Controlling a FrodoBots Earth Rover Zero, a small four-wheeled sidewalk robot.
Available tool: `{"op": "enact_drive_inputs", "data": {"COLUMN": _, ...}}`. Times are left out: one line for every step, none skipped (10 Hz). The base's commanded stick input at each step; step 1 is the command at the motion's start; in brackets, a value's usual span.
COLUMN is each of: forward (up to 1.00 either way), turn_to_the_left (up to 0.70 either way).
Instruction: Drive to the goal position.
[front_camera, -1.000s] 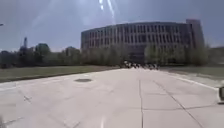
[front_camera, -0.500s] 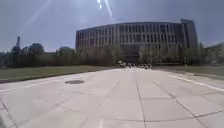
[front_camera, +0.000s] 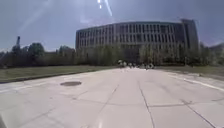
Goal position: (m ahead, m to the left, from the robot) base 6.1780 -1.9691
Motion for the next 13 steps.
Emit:
{"op": "enact_drive_inputs", "data": {"forward": 0.70, "turn_to_the_left": -0.35}}
{"op": "enact_drive_inputs", "data": {"forward": 0.70, "turn_to_the_left": -0.33}}
{"op": "enact_drive_inputs", "data": {"forward": 0.70, "turn_to_the_left": -0.16}}
{"op": "enact_drive_inputs", "data": {"forward": 0.70, "turn_to_the_left": 0.00}}
{"op": "enact_drive_inputs", "data": {"forward": 0.70, "turn_to_the_left": 0.00}}
{"op": "enact_drive_inputs", "data": {"forward": 0.70, "turn_to_the_left": 0.00}}
{"op": "enact_drive_inputs", "data": {"forward": 0.70, "turn_to_the_left": 0.00}}
{"op": "enact_drive_inputs", "data": {"forward": 0.70, "turn_to_the_left": 0.00}}
{"op": "enact_drive_inputs", "data": {"forward": 0.70, "turn_to_the_left": 0.00}}
{"op": "enact_drive_inputs", "data": {"forward": 0.70, "turn_to_the_left": 0.00}}
{"op": "enact_drive_inputs", "data": {"forward": 0.70, "turn_to_the_left": 0.00}}
{"op": "enact_drive_inputs", "data": {"forward": 0.70, "turn_to_the_left": 0.00}}
{"op": "enact_drive_inputs", "data": {"forward": 0.70, "turn_to_the_left": 0.00}}
